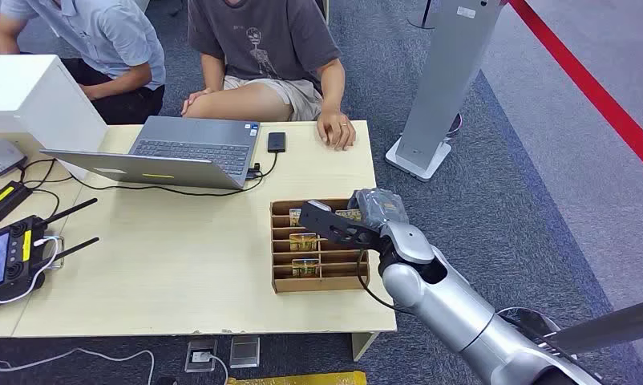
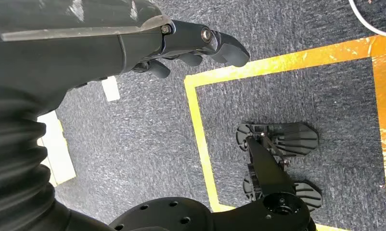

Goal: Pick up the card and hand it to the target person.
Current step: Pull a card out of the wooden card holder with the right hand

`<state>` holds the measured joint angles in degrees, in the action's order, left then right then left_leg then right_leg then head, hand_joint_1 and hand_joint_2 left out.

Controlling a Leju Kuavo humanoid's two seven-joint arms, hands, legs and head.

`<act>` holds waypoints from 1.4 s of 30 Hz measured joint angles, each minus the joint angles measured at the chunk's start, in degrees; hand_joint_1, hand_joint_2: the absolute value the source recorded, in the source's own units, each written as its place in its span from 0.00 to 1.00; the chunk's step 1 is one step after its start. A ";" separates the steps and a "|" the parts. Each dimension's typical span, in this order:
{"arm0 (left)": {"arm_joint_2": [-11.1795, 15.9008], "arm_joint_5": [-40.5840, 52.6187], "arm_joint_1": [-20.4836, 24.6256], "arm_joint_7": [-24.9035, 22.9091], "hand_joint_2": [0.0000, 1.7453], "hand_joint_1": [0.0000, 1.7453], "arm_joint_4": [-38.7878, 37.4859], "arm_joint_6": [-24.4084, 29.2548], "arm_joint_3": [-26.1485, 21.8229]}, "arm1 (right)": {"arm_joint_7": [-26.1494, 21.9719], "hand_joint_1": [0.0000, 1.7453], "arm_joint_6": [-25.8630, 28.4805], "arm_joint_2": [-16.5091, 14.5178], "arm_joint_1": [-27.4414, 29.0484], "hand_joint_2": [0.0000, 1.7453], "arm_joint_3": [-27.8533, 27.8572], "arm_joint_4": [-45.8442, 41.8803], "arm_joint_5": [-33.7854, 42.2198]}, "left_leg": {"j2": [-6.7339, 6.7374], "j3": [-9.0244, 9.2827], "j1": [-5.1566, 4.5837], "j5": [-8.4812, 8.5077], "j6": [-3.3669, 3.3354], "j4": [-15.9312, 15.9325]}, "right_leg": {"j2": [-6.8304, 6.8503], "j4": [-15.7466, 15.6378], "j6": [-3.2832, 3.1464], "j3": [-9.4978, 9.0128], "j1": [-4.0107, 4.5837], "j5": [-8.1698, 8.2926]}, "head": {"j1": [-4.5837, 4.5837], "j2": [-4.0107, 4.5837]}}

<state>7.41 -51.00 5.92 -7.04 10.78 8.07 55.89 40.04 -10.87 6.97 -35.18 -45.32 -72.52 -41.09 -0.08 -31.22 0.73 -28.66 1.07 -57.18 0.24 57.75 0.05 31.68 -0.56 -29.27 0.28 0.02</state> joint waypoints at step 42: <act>0.00 -2.18 0.00 -0.41 1.00 0.00 0.00 1.49 0.00 | -1.04 1.00 2.46 0.03 -0.09 1.00 -1.24 -0.04 2.02 | 0.00 0.01 0.00 0.00 0.00 0.00 | 0.00 0.00 0.00 0.00 0.00 0.00 | 0.03 0.00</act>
<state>7.41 -53.18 5.92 -7.45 10.78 9.55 55.89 39.00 -8.41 7.00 -35.27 -46.56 -72.57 -39.07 -0.08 -31.21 0.73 -28.66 1.07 -57.19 0.24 57.76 0.05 31.67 -0.56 -29.27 0.31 0.02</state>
